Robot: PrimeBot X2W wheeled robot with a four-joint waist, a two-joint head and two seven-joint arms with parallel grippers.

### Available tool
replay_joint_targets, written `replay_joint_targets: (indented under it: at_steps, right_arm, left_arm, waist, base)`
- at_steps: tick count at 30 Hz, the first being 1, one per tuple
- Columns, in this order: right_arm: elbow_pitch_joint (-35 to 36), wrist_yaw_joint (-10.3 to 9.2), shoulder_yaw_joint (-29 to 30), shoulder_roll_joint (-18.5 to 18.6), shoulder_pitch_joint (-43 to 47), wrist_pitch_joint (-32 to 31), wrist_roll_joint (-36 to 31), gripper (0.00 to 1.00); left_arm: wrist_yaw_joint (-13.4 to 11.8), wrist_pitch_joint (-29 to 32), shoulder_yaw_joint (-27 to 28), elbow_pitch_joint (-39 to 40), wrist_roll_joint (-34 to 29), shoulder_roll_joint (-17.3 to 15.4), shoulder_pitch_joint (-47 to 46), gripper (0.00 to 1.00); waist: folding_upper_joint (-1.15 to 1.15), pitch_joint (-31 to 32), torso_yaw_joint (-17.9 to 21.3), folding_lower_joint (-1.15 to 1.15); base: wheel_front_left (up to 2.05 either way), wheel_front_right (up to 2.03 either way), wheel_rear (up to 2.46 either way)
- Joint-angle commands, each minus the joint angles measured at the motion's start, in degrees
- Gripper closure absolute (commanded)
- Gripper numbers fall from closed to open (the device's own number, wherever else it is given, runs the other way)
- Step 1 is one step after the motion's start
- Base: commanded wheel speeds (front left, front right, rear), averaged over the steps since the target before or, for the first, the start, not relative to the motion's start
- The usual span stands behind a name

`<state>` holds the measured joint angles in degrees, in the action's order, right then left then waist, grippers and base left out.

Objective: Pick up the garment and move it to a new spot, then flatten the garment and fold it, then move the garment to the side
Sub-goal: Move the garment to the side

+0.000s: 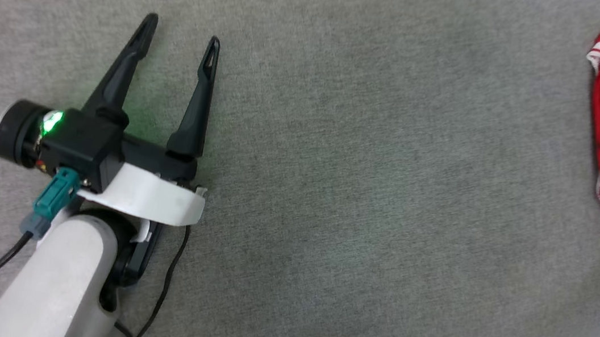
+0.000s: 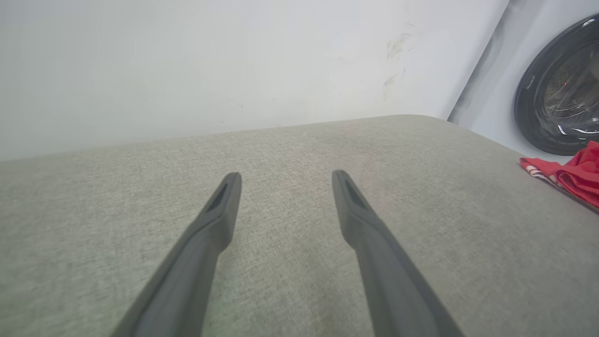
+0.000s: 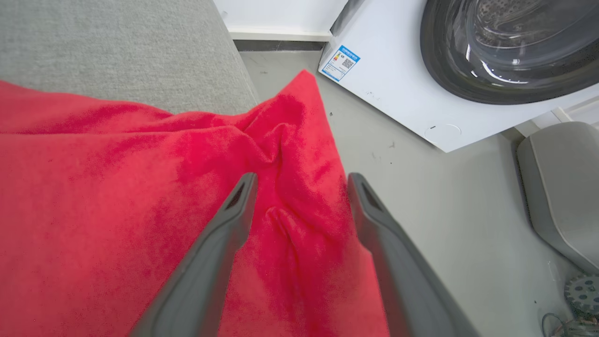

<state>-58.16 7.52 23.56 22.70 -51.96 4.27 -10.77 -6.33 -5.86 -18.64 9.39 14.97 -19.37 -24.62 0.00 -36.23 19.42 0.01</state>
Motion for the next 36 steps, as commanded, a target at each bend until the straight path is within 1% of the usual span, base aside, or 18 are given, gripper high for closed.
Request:
replay_joint_targets:
  at_steps: [1,4,9,14,17,21,22,24,25,26,28,31,36]
  right_arm:
    - [0.4,-0.07,-0.2,0.0,1.1,0.7,-1.3,0.0]
    - [1.1,-0.07,-1.3,-0.6,3.3,2.3,-2.4,0.0]
    - [3.2,-0.07,-4.3,-2.7,7.6,4.8,-0.7,0.0]
    - [7.4,-0.07,-8.5,-6.3,13.7,6.3,3.0,0.0]
    - [10.6,-0.07,-11.3,-7.8,18.4,6.2,5.8,0.0]
    - [16.3,-0.06,-15.6,-9.7,24.2,5.8,10.9,0.0]
    - [18.2,-0.06,-17.3,-9.8,25.5,5.9,11.2,0.0]
    - [21.7,-0.05,-20.3,-10.8,27.9,5.5,13.8,0.0]
    - [21.7,-0.05,-20.3,-10.8,27.9,5.5,13.8,0.0]
    - [25.3,-0.08,-22.2,-10.9,30.0,5.0,15.7,0.0]
    - [29.2,-0.07,-24.0,-11.9,32.0,4.4,17.2,0.0]
    - [34.8,-0.07,-25.0,-12.4,35.4,2.9,18.5,0.0]
    - [44.1,-0.07,-24.4,-13.6,41.4,0.2,20.4,0.0]
  left_arm:
    - [-0.4,-0.6,0.2,-0.5,0.4,0.2,1.1,0.0]
    - [-1.1,-2.5,0.7,-2.8,1.5,1.0,3.7,0.0]
    - [-2.5,-4.7,1.7,-5.6,3.5,2.1,8.3,0.0]
    - [-3.7,-6.3,2.4,-8.0,5.3,3.4,12.7,0.0]
    - [-4.1,-7.1,2.6,-9.3,6.1,4.2,14.9,0.0]
    - [-4.2,-7.6,2.5,-10.9,6.6,4.7,17.0,0.0]
    - [-4.2,-7.7,2.5,-11.4,7.0,5.0,17.6,0.0]
    - [-4.2,-8.1,2.7,-12.1,7.2,5.1,18.3,0.0]
    - [-4.2,-8.1,2.7,-12.1,7.2,5.1,18.3,0.0]
    - [-4.2,-8.3,3.1,-13.0,7.4,5.3,18.9,0.0]
    - [-4.4,-8.5,3.5,-13.8,7.7,5.2,19.8,0.0]
    - [-4.7,-8.7,4.1,-15.0,8.0,5.0,21.0,0.0]
    - [-4.6,-9.0,4.9,-16.1,8.5,4.9,22.6,0.0]
  waist:
    - [0.0,3.1,-0.2,-0.01]
    - [0.0,7.7,-0.6,-0.01]
    - [0.0,14.4,-1.7,-0.01]
    - [0.0,20.5,-3.8,-0.01]
    - [0.0,23.7,-5.5,-0.01]
    - [0.0,26.9,-8.2,-0.01]
    - [0.0,27.6,-8.9,-0.01]
    - [0.0,28.6,-10.1,-0.01]
    - [0.0,28.6,-10.1,-0.01]
    - [0.0,29.8,-11.2,-0.01]
    - [0.0,30.9,-12.0,-0.01]
    - [0.0,32.7,-13.1,-0.01]
    - [0.0,34.8,-14.4,-0.01]
  base:
    - [0.0,0.0,0.0]
    - [0.0,0.0,0.0]
    - [0.0,0.0,0.0]
    - [0.0,0.0,0.0]
    - [0.0,0.0,0.0]
    - [0.0,0.0,0.0]
    - [0.0,0.0,0.0]
    - [0.0,0.0,0.0]
    - [0.0,0.0,0.0]
    - [0.0,0.0,0.0]
    - [0.0,0.0,0.0]
    - [0.0,0.0,0.0]
    - [0.0,0.0,0.0]
